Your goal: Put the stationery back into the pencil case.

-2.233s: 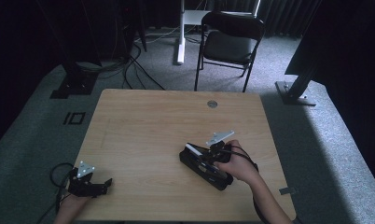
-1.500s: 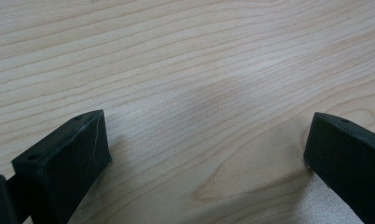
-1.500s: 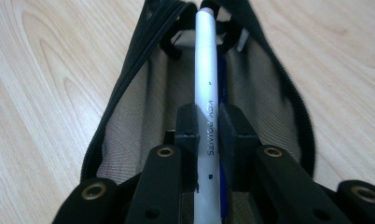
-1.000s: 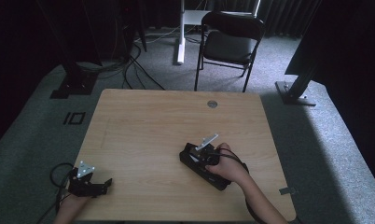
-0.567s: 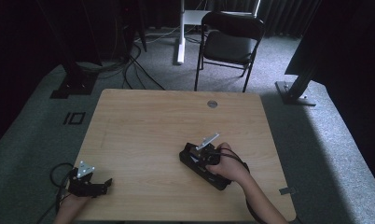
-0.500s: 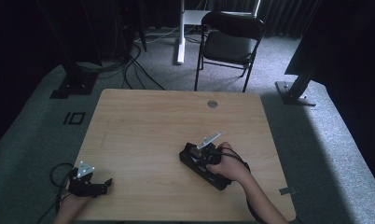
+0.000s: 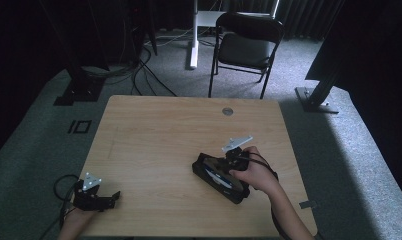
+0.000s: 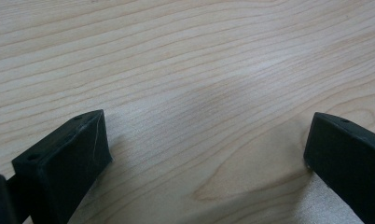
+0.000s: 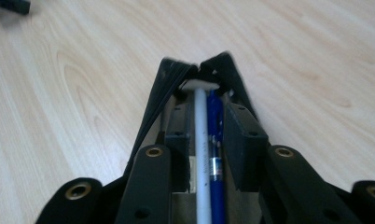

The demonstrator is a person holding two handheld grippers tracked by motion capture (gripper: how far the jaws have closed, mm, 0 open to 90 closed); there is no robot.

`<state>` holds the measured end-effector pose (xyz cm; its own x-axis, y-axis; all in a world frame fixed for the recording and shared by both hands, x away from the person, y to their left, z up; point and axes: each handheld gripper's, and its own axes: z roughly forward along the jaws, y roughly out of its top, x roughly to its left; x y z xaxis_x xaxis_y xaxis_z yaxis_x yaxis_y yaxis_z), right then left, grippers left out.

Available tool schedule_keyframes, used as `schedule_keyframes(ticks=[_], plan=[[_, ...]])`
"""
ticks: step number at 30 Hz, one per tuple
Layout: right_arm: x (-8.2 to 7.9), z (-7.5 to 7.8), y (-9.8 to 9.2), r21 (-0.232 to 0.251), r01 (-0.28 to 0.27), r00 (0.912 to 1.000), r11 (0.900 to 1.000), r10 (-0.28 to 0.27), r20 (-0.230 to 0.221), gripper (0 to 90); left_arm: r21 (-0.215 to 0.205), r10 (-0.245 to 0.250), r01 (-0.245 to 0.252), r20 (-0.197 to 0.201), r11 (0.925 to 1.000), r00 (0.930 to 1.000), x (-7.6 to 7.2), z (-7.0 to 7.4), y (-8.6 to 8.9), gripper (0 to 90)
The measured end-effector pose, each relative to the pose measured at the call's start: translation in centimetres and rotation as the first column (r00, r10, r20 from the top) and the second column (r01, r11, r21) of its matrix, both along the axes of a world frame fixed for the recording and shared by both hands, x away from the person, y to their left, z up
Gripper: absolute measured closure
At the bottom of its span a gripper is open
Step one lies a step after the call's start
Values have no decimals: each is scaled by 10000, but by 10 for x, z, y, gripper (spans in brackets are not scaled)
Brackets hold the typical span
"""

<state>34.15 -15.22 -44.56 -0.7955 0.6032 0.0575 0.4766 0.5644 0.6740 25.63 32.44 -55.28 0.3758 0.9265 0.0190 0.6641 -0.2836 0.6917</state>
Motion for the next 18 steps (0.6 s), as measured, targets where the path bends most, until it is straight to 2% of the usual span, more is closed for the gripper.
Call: schedule_keyframes(ticks=[7, 11, 18], plan=[[4, 5, -7, 486, 389, 9989, 9981, -401, 235, 708, -5, 2, -2, -5, 10000, 10000, 0, 0, 0, 3], [6, 5, -9, 736, 583, 9973, 9956, -613, 396, 669, -7, 2, -2, -6, 10000, 10000, 0, 0, 0, 3], [9, 4, -12, 856, 831, 9944, 9929, -883, 584, 616, -6, 4, -4, -4, 10000, 10000, 0, 0, 0, 3]])
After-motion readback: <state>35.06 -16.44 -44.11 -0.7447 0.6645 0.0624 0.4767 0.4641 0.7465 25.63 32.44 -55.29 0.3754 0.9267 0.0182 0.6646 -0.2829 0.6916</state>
